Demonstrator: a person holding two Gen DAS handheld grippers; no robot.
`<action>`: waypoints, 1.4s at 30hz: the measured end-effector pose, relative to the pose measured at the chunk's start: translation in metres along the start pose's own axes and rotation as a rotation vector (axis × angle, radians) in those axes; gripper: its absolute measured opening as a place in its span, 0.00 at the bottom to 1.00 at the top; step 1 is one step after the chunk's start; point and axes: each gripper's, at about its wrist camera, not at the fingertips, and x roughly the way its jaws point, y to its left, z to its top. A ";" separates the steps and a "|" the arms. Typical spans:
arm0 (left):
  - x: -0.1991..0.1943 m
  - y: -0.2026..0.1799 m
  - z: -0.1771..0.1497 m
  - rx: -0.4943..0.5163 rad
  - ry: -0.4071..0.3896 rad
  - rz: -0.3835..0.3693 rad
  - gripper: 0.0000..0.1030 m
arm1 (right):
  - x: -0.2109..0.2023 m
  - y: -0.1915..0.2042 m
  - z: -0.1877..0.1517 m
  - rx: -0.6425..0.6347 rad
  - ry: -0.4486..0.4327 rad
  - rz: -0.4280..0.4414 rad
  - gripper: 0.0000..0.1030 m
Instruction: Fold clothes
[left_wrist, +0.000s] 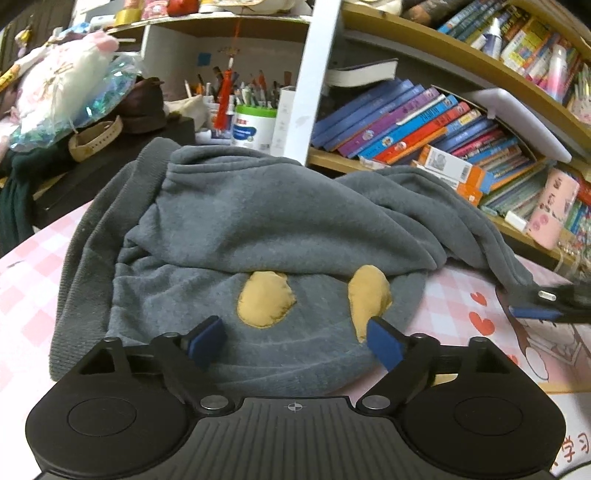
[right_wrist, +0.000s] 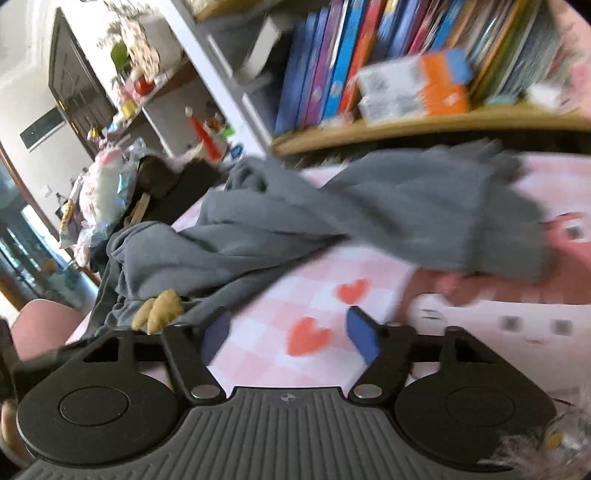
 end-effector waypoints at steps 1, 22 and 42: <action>0.000 0.000 0.000 -0.002 0.000 -0.007 0.88 | 0.010 0.001 0.005 0.026 0.004 0.001 0.58; -0.005 0.022 0.000 -0.129 -0.035 -0.137 0.92 | 0.054 -0.066 0.074 0.450 -0.182 -0.166 0.55; -0.009 0.044 -0.004 -0.254 -0.083 -0.199 0.92 | -0.018 0.017 0.014 -0.191 0.162 -0.287 0.13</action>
